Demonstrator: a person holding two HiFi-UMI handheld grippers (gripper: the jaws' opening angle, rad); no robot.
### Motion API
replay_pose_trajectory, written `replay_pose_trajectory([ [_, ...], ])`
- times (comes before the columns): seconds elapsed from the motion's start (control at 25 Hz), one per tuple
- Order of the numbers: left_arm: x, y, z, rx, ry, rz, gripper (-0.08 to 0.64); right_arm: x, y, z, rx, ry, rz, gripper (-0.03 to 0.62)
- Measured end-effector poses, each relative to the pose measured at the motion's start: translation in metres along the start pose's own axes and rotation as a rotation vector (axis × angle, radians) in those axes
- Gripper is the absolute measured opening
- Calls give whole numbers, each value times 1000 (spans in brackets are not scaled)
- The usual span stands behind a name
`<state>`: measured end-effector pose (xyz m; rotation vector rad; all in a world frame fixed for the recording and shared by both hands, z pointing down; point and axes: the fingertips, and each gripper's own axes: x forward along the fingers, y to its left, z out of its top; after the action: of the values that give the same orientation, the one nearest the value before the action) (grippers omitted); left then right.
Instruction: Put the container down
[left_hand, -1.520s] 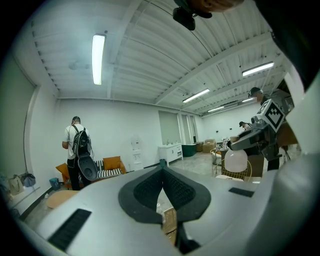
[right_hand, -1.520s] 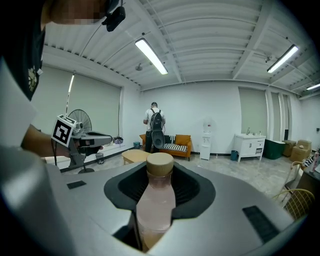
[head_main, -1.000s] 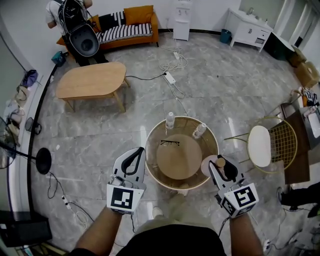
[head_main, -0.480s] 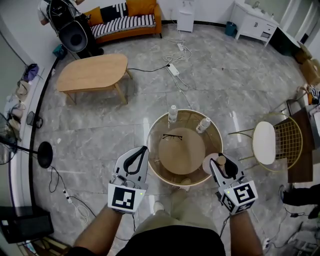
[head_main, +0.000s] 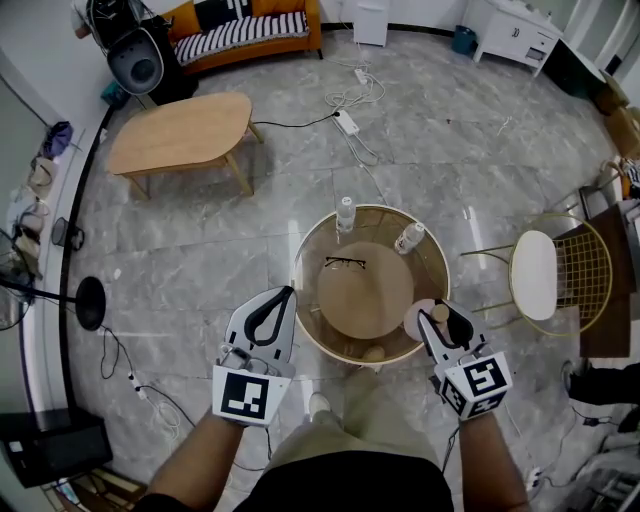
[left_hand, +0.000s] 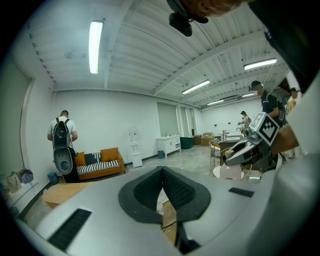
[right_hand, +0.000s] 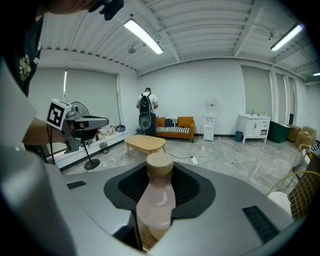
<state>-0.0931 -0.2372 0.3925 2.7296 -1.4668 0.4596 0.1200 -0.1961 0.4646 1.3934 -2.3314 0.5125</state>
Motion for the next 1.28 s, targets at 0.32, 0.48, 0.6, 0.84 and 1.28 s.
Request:
replay_pose_trajectory([
  [0.32, 7, -2, -12, -2, 22, -10, 15, 19, -5, -20, 9, 43, 7, 150],
  [0.48, 16, -2, -16, -14, 27, -5, 15, 28, -9, -30, 10, 61, 12, 149],
  [0.6, 25, -3, -22, -15, 32, -4, 15, 36, -14, -39, 9, 78, 17, 149],
  [0.84, 40, -3, -39, -19, 47, -1, 15, 50, -20, -51, 15, 86, 16, 149],
  [1.28, 84, -15, -55, -33, 37, 15, 15, 71, -36, -62, 20, 87, 20, 150],
])
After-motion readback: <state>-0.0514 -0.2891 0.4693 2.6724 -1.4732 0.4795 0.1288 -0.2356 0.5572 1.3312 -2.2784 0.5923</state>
